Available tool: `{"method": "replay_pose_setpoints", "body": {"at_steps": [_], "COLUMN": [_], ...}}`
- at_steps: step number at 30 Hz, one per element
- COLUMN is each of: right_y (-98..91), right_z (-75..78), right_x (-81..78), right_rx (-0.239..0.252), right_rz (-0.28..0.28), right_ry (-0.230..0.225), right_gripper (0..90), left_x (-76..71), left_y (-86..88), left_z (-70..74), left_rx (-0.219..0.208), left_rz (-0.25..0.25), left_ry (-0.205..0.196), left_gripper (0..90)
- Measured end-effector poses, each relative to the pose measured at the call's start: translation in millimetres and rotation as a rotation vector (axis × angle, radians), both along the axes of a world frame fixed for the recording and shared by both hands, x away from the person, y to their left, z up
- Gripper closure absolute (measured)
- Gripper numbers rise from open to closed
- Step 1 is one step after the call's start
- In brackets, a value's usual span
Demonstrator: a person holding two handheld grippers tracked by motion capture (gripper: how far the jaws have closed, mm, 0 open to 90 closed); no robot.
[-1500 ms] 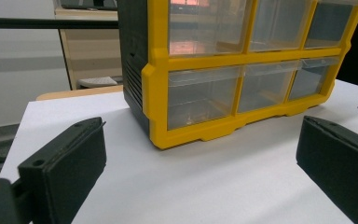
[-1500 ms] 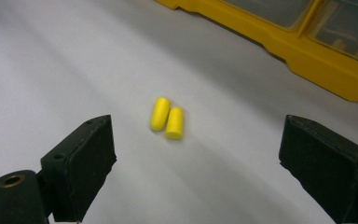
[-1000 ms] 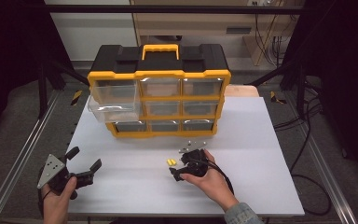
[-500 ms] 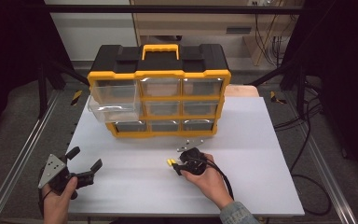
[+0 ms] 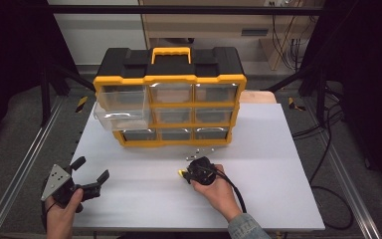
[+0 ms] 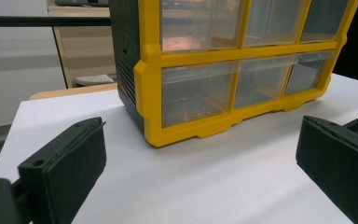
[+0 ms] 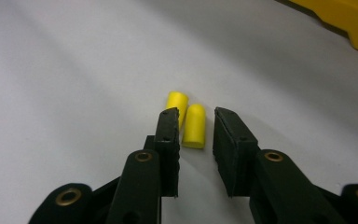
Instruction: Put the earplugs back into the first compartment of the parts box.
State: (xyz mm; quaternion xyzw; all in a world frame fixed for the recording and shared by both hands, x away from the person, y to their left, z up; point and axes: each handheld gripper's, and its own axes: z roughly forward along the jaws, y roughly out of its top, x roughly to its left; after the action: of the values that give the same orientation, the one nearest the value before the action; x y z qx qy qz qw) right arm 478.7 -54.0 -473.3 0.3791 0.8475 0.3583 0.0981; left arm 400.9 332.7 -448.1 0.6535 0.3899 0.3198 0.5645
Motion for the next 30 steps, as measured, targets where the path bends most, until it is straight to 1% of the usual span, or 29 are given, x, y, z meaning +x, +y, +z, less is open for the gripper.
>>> {"method": "replay_pose_setpoints", "body": {"at_steps": [2, 4, 7, 9, 10, 11, 12, 13, 14, 15, 18, 19, 20, 21, 22, 23, 24, 25, 27, 28, 30], "right_y": [0.5, 0.0, -1.0, -3.8, -3.8, -9.4, -12.5, -15.2, -15.2, -20.6, -25.2, -26.8, -26.8, -27.7, -29.4, -29.9, -29.9, -30.2, -30.3, -28.8, -26.5], "right_z": [-1.8, -2.0, -1.7, 2.9, 2.9, 11.4, 16.1, 21.2, 21.2, 35.0, 53.0, 59.3, 59.3, 65.7, 77.8, 83.9, 83.9, 89.9, 103.7, 115.9, 126.7], "right_x": [0.8, 1.3, 1.0, 0.7, 0.7, -0.1, -0.6, -1.1, -1.1, -3.7, -6.4, -7.1, -7.1, -8.2, -9.3, -9.7, -9.7, -10.0, -9.9, -9.1, -8.0], "right_rx": [-0.011, -0.001, 0.005, 0.033, 0.033, 0.082, 0.107, 0.128, 0.128, 0.169, 0.211, 0.221, 0.221, 0.231, 0.251, 0.262, 0.262, 0.271, 0.284, 0.295, 0.304], "right_rz": [-0.002, -0.001, 0.006, -0.002, -0.002, -0.019, -0.027, -0.032, -0.032, -0.032, -0.031, -0.026, -0.026, -0.03, -0.023, -0.02, -0.02, -0.019, -0.013, -0.01, -0.003], "right_ry": [-0.011, -0.009, -0.02, -0.024, -0.024, -0.03, -0.035, -0.041, -0.041, -0.067, -0.104, -0.117, -0.117, -0.127, -0.15, -0.16, -0.16, -0.172, -0.195, -0.214, -0.23], "right_gripper": [75.3, 79.1, 80.6, 81.0, 81.0, 81.5, 81.6, 81.8, 81.8, 82.1, 82.3, 82.3, 82.3, 82.4, 82.5, 82.6, 82.6, 82.6, 82.6, 82.7, 82.7], "left_x": [0.0, 0.1, 0.0, -0.2, -0.2, 0.0, 0.0, 0.1, 0.1, -0.2, -0.3, -0.4, -0.5, -0.6, -0.7, -0.7, -0.7, -0.6, -0.5, -0.5, -0.8], "left_y": [-0.1, -0.1, -0.1, 0.1, 0.1, 0.2, 0.2, 0.2, 0.2, 0.3, 0.3, 0.3, 0.3, 0.3, 0.3, 0.4, 0.4, 0.7, 1.0, 1.1, 1.1], "left_z": [0.0, 0.0, 0.0, 0.1, 0.1, -0.1, -0.1, -0.2, -0.1, 0.0, 0.0, 0.0, 0.0, 0.0, -0.1, -0.1, -0.1, -0.2, -0.4, -0.5, -0.6], "left_rx": [0.0, 0.0, 0.0, 0.0, 0.0, -0.001, -0.001, 0.0, 0.0, 0.0, 0.0, 0.0, 0.0, 0.0, -0.001, -0.002, -0.002, 0.0, -0.002, -0.001, -0.002], "left_rz": [-0.001, -0.001, -0.001, 0.0, 0.0, 0.001, 0.001, 0.001, 0.001, 0.002, 0.003, 0.004, 0.004, 0.004, 0.004, 0.004, 0.004, 0.004, 0.005, 0.006, 0.006], "left_ry": [0.0, 0.0, 0.0, 0.0, 0.0, 0.001, 0.001, 0.001, 0.001, 0.0, 0.001, 0.0, 0.0, 0.0, 0.0, 0.0, 0.0, 0.001, 0.0, 0.0, 0.002], "left_gripper": [1.5, 1.6, 1.6, 1.5, 1.5, 1.6, 1.6, 1.6, 1.6, 1.6, 1.6, 1.7, 1.7, 1.6, 1.7, 1.7, 1.7, 1.7, 1.7, 1.7, 1.7]}}
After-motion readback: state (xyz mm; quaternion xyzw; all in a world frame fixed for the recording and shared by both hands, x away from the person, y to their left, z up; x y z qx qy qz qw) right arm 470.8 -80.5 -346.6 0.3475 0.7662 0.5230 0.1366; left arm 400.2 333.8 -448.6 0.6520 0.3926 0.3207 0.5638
